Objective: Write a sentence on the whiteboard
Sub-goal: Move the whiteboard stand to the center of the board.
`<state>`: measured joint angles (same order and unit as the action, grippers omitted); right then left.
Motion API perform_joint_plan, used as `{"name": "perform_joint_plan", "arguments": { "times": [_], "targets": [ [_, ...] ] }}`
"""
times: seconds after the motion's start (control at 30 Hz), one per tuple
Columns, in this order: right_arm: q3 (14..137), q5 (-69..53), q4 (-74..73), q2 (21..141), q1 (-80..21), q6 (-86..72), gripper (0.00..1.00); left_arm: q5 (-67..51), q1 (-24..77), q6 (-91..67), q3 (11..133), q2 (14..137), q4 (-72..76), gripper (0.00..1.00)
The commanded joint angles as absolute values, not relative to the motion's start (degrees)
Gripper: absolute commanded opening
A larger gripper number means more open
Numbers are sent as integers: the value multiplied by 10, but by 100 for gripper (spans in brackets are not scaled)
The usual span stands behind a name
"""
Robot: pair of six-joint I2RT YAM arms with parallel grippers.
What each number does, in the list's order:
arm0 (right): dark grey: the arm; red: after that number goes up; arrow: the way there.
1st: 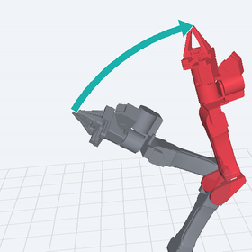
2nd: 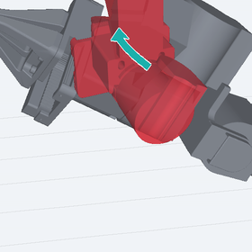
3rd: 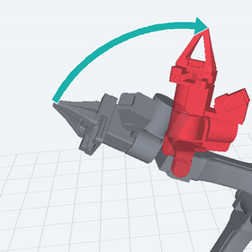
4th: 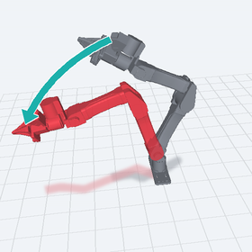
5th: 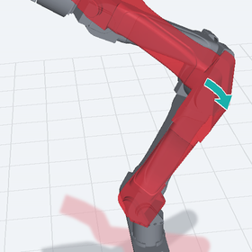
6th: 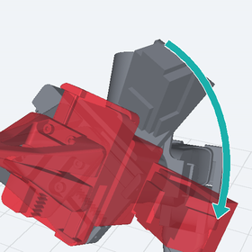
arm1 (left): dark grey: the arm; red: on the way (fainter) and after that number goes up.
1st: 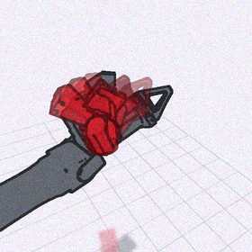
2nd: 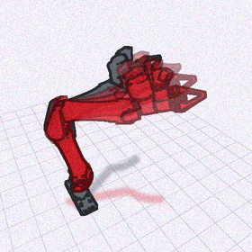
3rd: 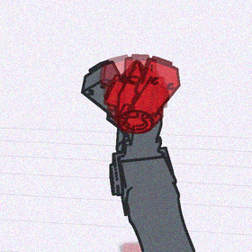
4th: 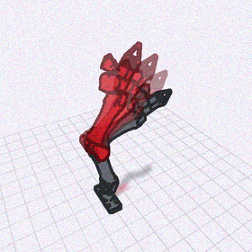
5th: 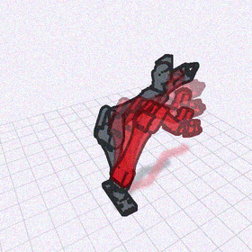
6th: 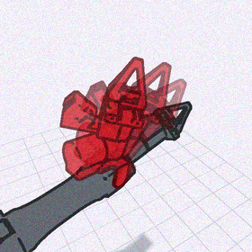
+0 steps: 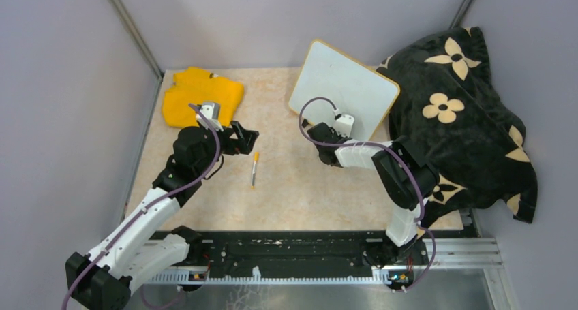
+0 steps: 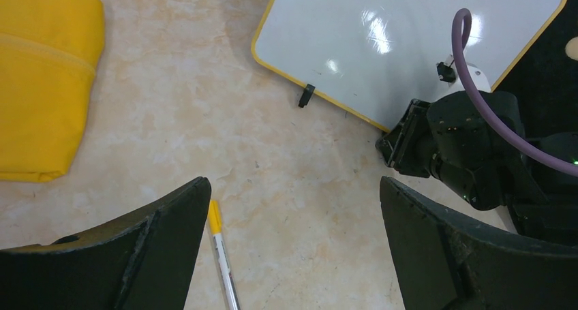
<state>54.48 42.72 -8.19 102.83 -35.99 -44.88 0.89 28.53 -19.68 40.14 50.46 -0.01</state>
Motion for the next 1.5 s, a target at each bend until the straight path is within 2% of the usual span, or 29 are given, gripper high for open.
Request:
{"name": "perform_joint_plan", "arguments": {
  "times": [0.0, 0.3, 0.57, 1.1, 1.47],
  "targets": [
    [545, 439, -44, 1030, -350, -425, 19, 3, 288, -199, 398, 508, 16, 99],
    [497, 413, -5, 1002, -374, -357, 0, -15, 288, -200, 399, 515, 17, 99],
    [452, 380, 33, 958, -417, -291, 0, -15, 287, -200, 399, 519, 17, 99],
    [342, 191, 60, 839, -459, -205, 0, -18, 288, -198, 398, 523, 18, 99],
    [328, 213, 15, 802, -464, -170, 0, -22, 288, -198, 397, 525, 20, 99]
  ]
}}
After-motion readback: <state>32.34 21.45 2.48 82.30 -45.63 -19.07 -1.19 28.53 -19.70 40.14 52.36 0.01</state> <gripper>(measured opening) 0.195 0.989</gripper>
